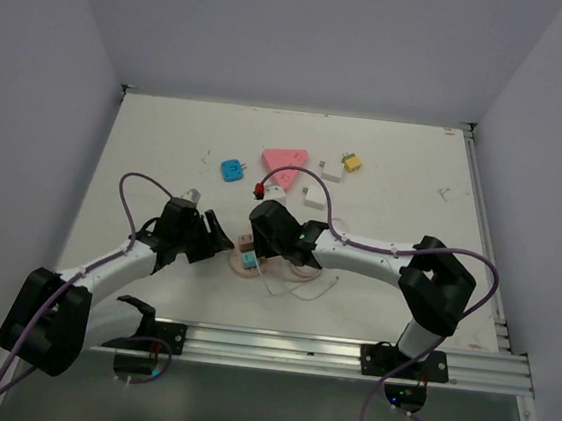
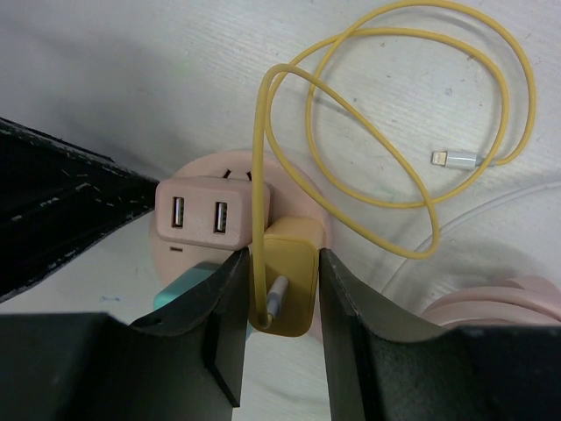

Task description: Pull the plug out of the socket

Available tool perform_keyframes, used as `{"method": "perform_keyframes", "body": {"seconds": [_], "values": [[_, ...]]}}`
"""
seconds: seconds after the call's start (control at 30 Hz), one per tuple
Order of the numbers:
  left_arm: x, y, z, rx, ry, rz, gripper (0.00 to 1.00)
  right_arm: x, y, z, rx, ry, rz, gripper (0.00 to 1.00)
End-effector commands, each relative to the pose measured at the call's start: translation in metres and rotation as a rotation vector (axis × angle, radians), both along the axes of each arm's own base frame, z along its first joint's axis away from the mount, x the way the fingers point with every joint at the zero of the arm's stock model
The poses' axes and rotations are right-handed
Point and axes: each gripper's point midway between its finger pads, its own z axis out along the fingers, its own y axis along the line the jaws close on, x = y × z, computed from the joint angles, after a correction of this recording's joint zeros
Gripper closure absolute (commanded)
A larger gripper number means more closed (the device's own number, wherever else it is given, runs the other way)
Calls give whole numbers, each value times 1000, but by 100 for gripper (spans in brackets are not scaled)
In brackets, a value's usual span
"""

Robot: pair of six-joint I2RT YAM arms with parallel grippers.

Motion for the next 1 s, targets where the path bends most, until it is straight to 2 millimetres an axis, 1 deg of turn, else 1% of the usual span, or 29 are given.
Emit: {"method": "perform_keyframes", "body": {"seconds": [0.0,0.13,0.3,0.4,0.53,0.57,0.6,0.73,0.77,0.8,0.83,0.9,0.93,0.97], "values": [[4,-11,3,-20,-24,-11,34,-34,-36,-53,-208,156,74,100],[-1,-20,-1,-20,-12,-40,37,-34,-37,-53,-215,158,75,100],[-12,-23,-17,9,35,-54,43,-34,-35,-53,-217,158,80,100],[-16,-23,-24,23,49,-49,49,-32,-34,-50,-222,152,77,100],[-19,-16,-34,69,73,-28,58,-29,-36,-49,-252,156,64,100],[-20,-15,-35,73,75,-28,58,-28,-36,-47,-255,154,60,100],[-21,-14,-37,78,82,-23,61,-28,-36,-47,-262,155,58,100],[-30,-6,-49,115,115,-4,66,-24,-34,-35,-260,144,43,100],[-32,-5,-50,119,122,3,70,-23,-34,-31,-258,135,39,100],[-36,-3,-54,132,131,5,71,-22,-35,-28,-262,131,35,100],[-39,-1,-57,143,143,10,72,-19,-32,-20,-252,119,33,100],[-43,2,-60,162,160,22,76,-17,-28,-13,-239,112,31,100],[-44,1,-60,169,161,13,77,-15,-24,-4,-228,110,22,100],[-46,0,-61,171,173,14,78,-13,-23,-1,-227,106,13,100]]}}
